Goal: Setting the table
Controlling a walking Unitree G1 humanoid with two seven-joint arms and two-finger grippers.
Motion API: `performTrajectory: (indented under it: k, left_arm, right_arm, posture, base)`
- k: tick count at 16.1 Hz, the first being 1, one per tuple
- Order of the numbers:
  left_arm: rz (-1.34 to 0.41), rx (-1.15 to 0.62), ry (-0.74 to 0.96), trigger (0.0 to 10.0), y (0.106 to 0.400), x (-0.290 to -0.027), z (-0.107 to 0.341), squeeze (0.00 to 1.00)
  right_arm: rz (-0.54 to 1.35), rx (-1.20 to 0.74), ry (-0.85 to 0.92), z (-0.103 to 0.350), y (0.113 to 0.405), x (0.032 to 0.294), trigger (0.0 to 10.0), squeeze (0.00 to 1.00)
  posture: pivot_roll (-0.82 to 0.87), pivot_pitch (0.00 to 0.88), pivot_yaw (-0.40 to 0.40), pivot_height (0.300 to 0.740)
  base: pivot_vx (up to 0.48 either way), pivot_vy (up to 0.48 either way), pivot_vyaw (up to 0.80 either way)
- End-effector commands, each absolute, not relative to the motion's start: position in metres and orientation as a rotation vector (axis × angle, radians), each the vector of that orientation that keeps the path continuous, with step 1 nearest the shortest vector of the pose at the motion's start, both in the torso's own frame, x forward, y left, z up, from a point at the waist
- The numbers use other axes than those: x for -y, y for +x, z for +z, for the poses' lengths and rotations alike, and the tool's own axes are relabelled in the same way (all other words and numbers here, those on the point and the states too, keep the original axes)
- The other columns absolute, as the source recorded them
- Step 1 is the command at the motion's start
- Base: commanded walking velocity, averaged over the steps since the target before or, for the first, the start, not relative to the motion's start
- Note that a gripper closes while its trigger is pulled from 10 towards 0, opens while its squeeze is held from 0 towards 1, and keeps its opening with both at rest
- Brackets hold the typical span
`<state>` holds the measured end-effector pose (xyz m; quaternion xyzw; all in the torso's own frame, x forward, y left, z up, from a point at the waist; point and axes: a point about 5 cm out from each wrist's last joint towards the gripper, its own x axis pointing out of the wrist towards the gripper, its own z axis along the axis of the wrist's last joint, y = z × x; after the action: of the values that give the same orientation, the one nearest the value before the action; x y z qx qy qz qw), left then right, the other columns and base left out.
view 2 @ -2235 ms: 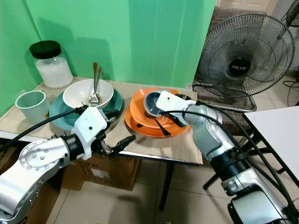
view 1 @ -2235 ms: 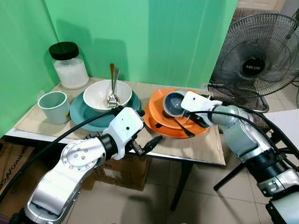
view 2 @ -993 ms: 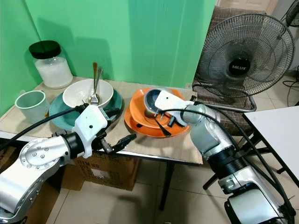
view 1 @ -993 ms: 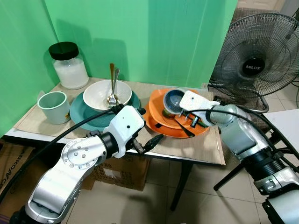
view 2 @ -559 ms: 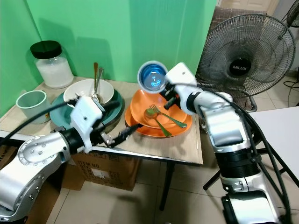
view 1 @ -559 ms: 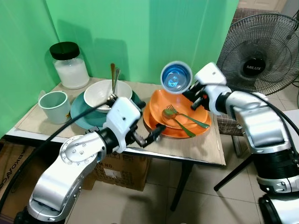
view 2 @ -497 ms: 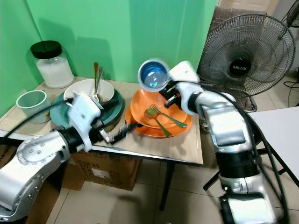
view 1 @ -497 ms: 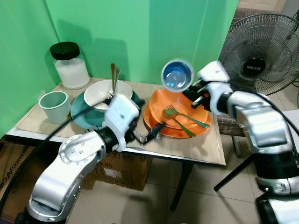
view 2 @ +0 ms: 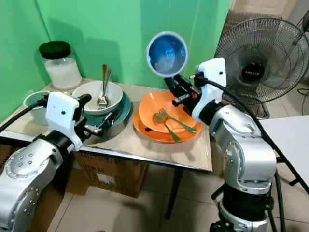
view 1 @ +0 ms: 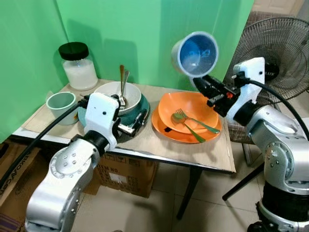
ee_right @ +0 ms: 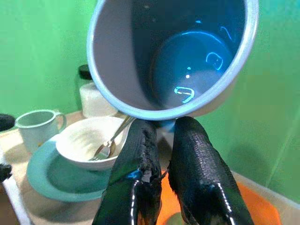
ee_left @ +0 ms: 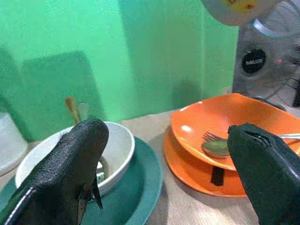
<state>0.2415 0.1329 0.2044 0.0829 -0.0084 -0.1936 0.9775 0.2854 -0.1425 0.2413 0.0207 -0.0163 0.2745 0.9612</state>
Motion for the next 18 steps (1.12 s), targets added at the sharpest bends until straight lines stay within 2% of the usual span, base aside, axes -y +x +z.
performTrajectory:
  k: [1,4,6,12,13,16,18]
  left_arm:
    - [-0.345,0.028,0.189,10.0,0.244,-0.133,0.208,0.0]
    - [-0.254,0.011,0.209,10.0,0.245,-0.148,0.203,0.0]
    - [-0.204,0.033,0.227,10.0,0.25,-0.154,0.209,0.0]
    - [-0.14,0.037,0.206,10.0,0.254,-0.152,0.217,0.0]
    - [-0.157,0.063,0.21,10.0,0.263,-0.148,0.216,0.0]
    - [-0.094,0.076,0.21,10.0,0.269,-0.156,0.215,0.0]
    - [-0.06,0.059,0.195,10.0,0.264,-0.165,0.215,0.0]
  right_arm:
    - [0.468,0.063,0.033,0.244,0.283,0.148,10.0,0.0]
    - [0.338,0.122,-0.013,0.248,0.28,0.147,10.0,0.0]
    - [0.348,0.135,-0.011,0.251,0.273,0.141,10.0,0.0]
    - [0.265,0.091,0.008,0.23,0.261,0.132,10.0,0.0]
    - [0.23,0.096,0.021,0.231,0.26,0.134,10.0,0.0]
    - [0.166,0.067,0.032,0.223,0.261,0.142,10.0,0.0]
    - [0.167,0.068,0.009,0.225,0.268,0.143,10.0,0.0]
  posture:
    - [-0.09,0.016,-0.033,0.74]
    - [-0.1,0.025,-0.041,0.74]
    - [-0.08,0.038,-0.026,0.74]
    - [-0.07,0.048,0.025,0.74]
    - [-0.09,0.024,0.065,0.74]
    - [-0.09,0.012,0.048,0.74]
    - [-0.05,0.016,-0.005,0.74]
  base:
    - [0.0,0.0,-0.75]
    - [0.0,0.0,-0.76]
    - [0.0,0.0,-0.77]
    - [0.0,0.0,-0.77]
    - [0.0,0.0,-0.77]
    - [0.0,0.0,-0.77]
    - [0.0,0.0,-0.78]
